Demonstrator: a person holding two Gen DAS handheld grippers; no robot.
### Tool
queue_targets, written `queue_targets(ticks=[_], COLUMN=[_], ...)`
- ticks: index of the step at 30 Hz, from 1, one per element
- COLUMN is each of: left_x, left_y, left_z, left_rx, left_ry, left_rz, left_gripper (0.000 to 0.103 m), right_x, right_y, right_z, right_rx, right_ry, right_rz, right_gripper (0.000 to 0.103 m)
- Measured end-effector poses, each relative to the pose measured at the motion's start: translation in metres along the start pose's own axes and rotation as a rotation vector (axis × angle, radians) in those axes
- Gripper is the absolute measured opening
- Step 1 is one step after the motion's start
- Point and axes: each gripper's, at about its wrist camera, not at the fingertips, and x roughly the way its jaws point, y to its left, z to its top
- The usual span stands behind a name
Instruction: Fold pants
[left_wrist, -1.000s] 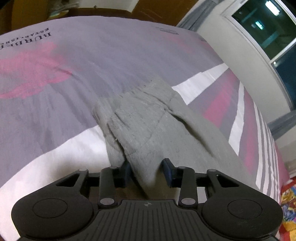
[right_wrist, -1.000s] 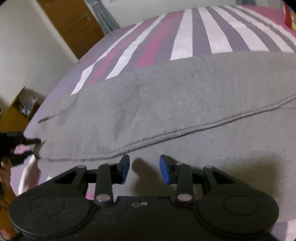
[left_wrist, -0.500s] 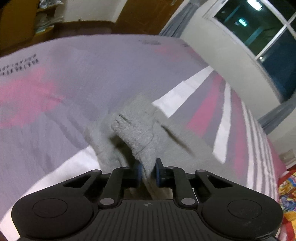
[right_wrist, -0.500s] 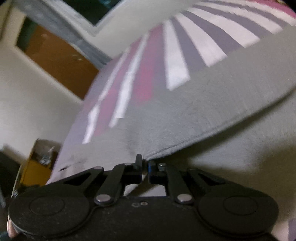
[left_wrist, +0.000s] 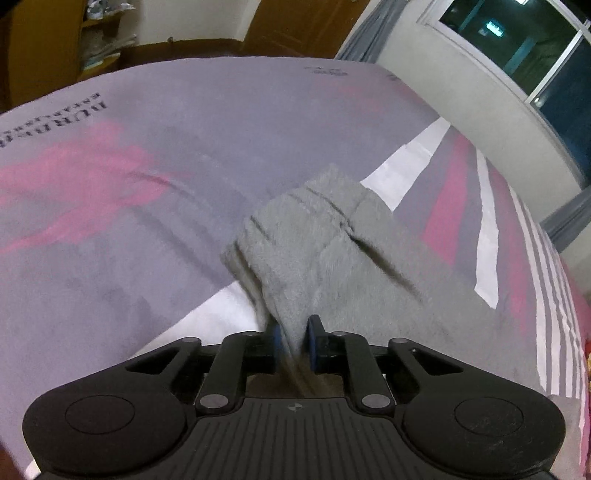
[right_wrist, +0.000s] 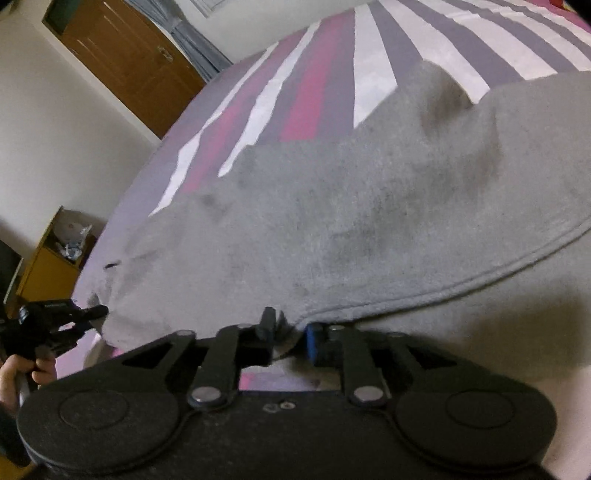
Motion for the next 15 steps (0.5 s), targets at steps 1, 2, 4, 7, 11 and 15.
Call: queue_targets(ticks=[1, 2, 4, 7, 11, 15], left_x=[-0.007, -0.016, -0.032, -0.049, -0.045, -0.025], left_y=[-0.002, -0.006, -0.012, -0.037, -0.082, -0.123], left_z=[-0.003, -0.007, -0.018, -0.035, -0.058, -0.083], left_rx=[0.018, 0.04, 0.078, 0.157, 0.236, 0.311], left_ry=[-0.009, -0.023, -0.048, -0.052, 0.001, 0.058], left_rz=[0.0, 0.0, -0.018, -0.05, -0.108, -0.108], left_gripper=[0.016, 0.017, 0.017, 0.017, 0.017, 0.017], right_x=[-0.006, -0.013, -0.027, -0.043, -0.066, -0.084], right_y=[0.0, -0.003, -0.009, -0.025, -0.06, -0.095], right_z=[0.004, 0.004, 0.007, 0.004, 0.005, 0.007], right_rx=[-0.001, -0.002, 0.005, 0.003, 0.074, 0.152], right_ry=[-0.008, -0.016, -0.026, -0.04, -0.071, -0.111], right_rz=[0.002, 0.004, 0.003, -0.034, -0.1, -0.155], right_gripper=[0.023, 0.023, 0.024, 0.024, 0.025, 0.025])
